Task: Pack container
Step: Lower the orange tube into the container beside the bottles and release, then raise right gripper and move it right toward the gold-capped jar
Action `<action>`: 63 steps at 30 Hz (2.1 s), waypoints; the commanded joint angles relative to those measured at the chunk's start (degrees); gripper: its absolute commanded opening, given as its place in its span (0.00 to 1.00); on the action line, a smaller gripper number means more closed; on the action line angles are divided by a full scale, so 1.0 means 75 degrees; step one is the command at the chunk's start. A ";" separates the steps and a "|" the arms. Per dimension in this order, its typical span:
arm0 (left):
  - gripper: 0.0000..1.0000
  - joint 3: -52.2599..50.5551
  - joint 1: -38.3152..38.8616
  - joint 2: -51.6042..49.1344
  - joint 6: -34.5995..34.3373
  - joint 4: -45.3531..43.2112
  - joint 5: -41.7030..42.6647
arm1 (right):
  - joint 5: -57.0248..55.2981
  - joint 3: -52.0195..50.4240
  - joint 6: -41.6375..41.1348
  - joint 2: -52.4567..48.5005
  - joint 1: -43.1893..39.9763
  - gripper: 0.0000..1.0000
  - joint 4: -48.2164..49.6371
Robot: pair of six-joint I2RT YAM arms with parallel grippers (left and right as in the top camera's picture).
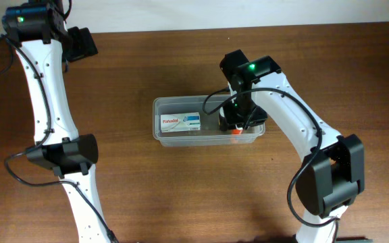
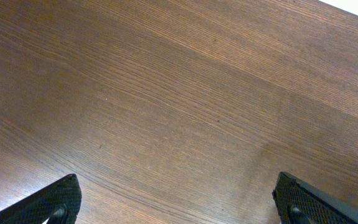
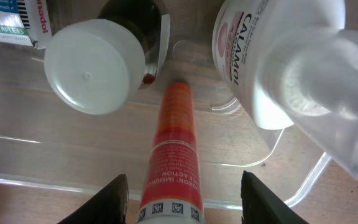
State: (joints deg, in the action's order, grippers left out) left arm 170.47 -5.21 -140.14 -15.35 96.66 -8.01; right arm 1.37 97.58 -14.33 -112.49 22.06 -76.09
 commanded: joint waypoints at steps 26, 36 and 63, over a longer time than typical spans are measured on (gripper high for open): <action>0.99 0.0055 0.0023 0.0099 0.0119 0.0006 -0.0087 | 0.0213 0.2235 -0.0052 0.0737 -0.0248 0.61 -0.1443; 0.99 0.0055 0.0023 0.0099 0.0119 0.0003 -0.0087 | 0.0125 0.2398 -0.0157 0.0793 -0.2541 0.61 -0.2573; 0.99 0.0055 0.0023 0.0099 0.0119 0.0003 -0.0087 | -0.0364 0.0242 -0.0131 0.0793 -0.6254 0.66 -0.1352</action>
State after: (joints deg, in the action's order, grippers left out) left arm 170.47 -5.21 -140.14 -15.35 96.66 -8.01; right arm 0.10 100.49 -14.98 -108.16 -22.59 -86.67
